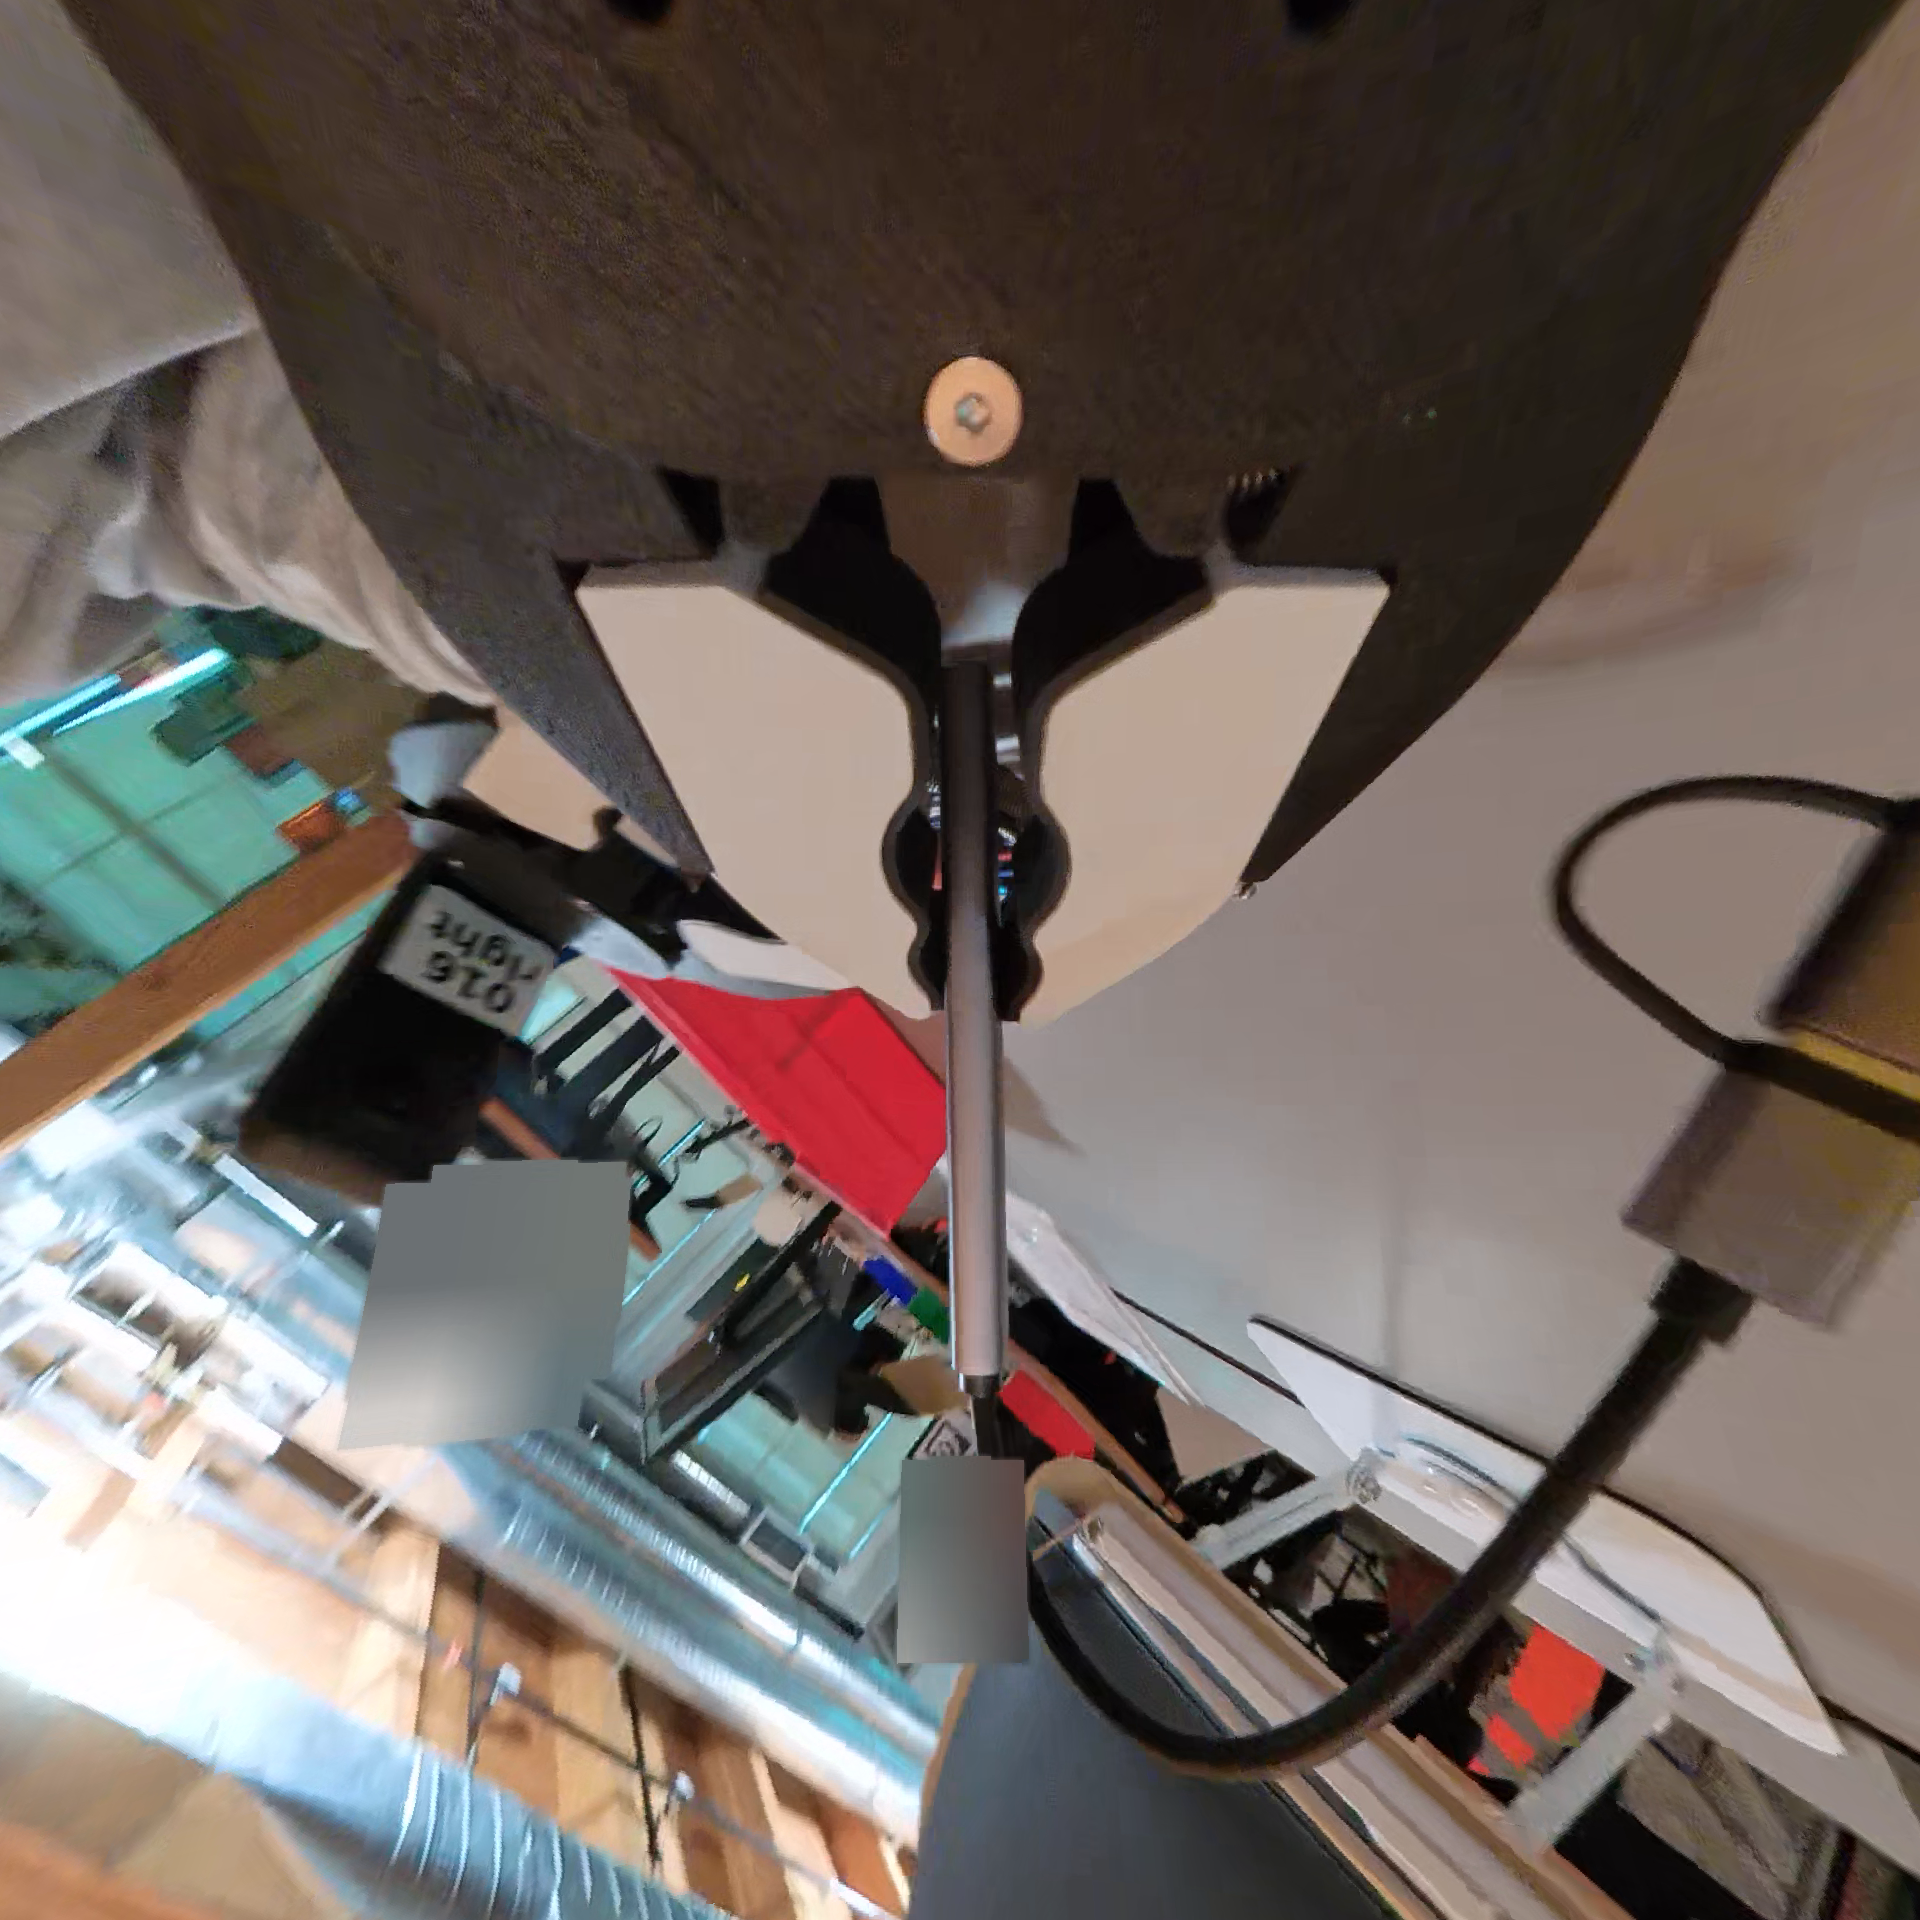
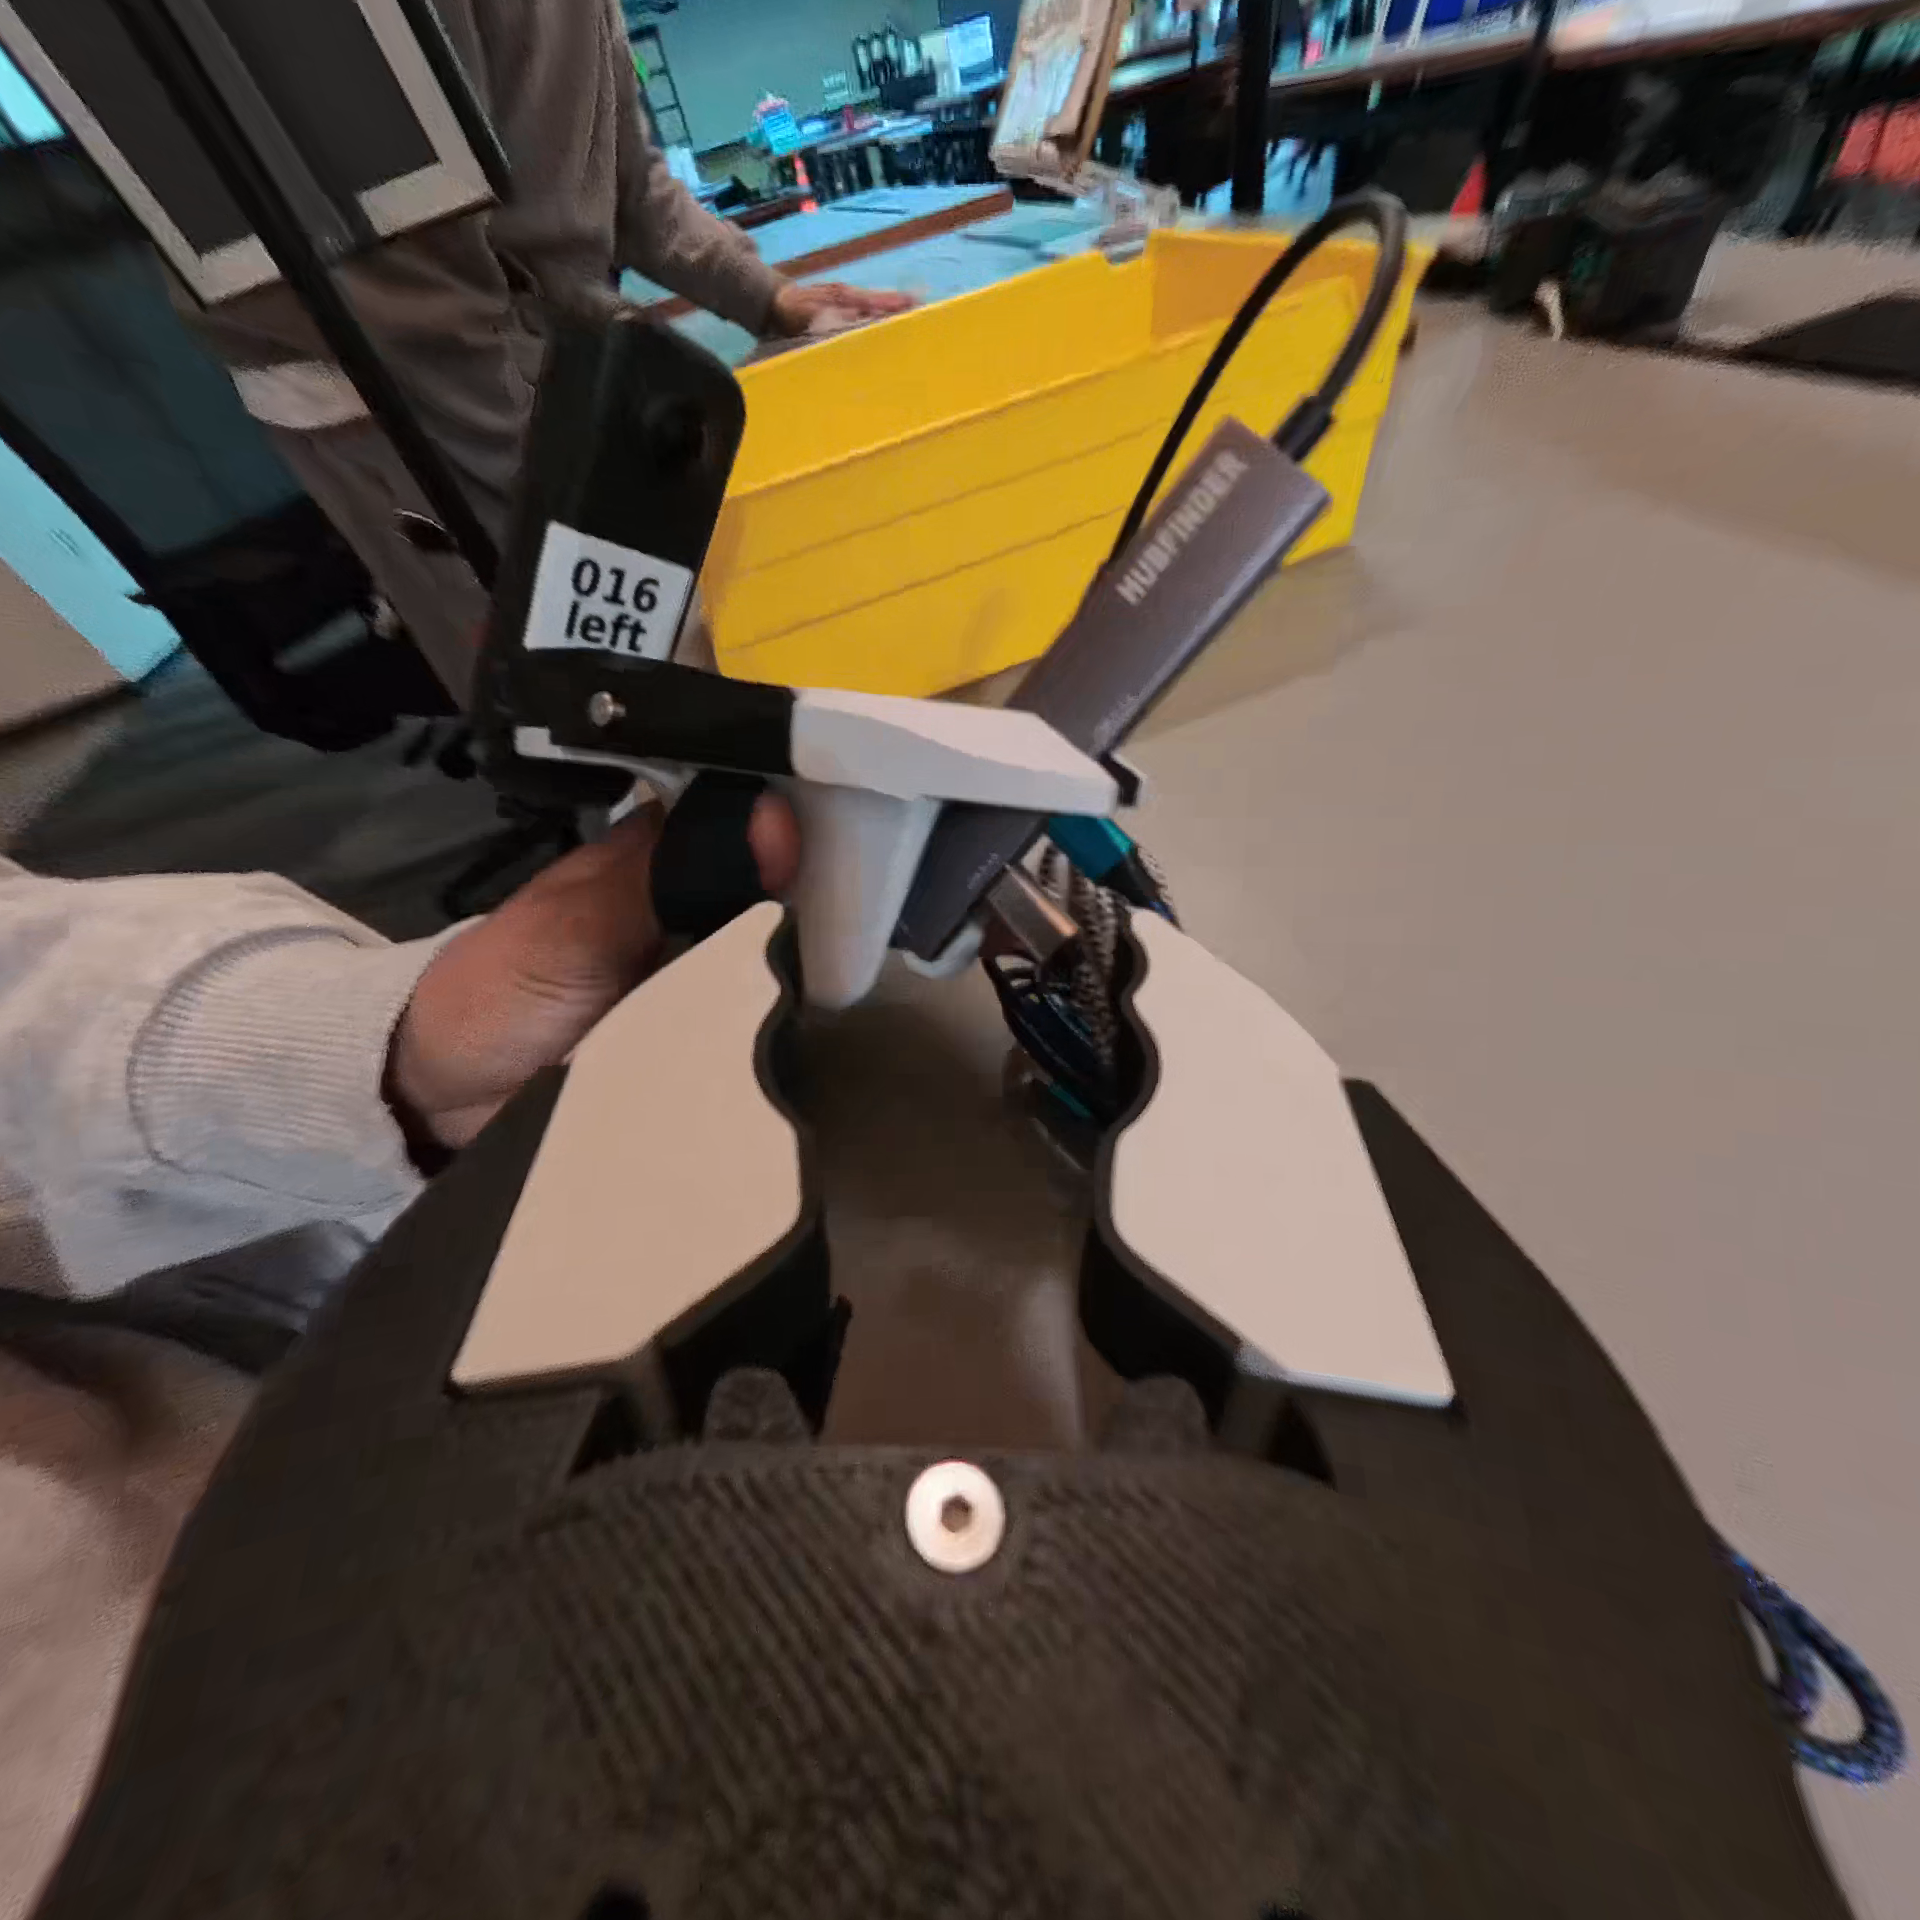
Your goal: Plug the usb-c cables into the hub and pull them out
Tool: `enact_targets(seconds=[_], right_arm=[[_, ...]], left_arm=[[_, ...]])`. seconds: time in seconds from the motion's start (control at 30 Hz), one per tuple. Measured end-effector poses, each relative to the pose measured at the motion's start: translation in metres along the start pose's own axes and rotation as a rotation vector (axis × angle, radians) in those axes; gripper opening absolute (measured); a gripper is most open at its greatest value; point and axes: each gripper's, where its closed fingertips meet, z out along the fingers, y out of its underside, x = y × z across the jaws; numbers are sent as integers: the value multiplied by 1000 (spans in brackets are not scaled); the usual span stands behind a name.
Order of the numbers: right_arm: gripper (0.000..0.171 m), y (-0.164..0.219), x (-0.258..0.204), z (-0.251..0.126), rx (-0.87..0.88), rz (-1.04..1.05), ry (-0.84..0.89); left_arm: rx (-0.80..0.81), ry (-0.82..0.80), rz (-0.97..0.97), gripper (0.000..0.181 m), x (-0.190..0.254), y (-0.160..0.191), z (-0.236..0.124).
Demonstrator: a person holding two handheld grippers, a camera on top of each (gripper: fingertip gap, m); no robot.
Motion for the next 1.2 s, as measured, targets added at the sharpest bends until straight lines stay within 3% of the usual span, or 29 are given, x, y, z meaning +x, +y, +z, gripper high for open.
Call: enact_targets(seconds=[0.1, 0.23, 0.43, 0.57, 0.67, 0.8, 0.93, 1.13, 1.2], right_arm=[[31, 1, 11, 2, -15, 136, -56], [21, 0, 22, 0, 5, 280, -96], [26, 6, 23, -5, -44, 106, 26], [32, -13, 30, -19, 51, -62, 167], [30, -7, 29, -19, 16, -106, 172], [12, 0, 20, -18, -15, -143, 137], [10, 3, 18, -23, -41, -151, 125], [6, -3, 39, -37, -15, -65, 211], [6, -3, 45, -41, -7, -31, 223]], left_arm=[[6, 5, -81, 6, -9, -2, -1], [-35, 35, -27, 7, -5, -1, 1], [-24, 80, -46, 7, -2, -3, -1], [-73, 111, 9, 6, 8, 4, 3], [-112, 151, 60, 6, 18, 10, 5], [-154, 229, 43, 7, 26, 15, 6], [-212, 284, 26, 7, 30, 20, 7], [-148, 135, 213, 25, 17, 7, 8], [-192, 79, 334, 29, 15, 11, 8]])
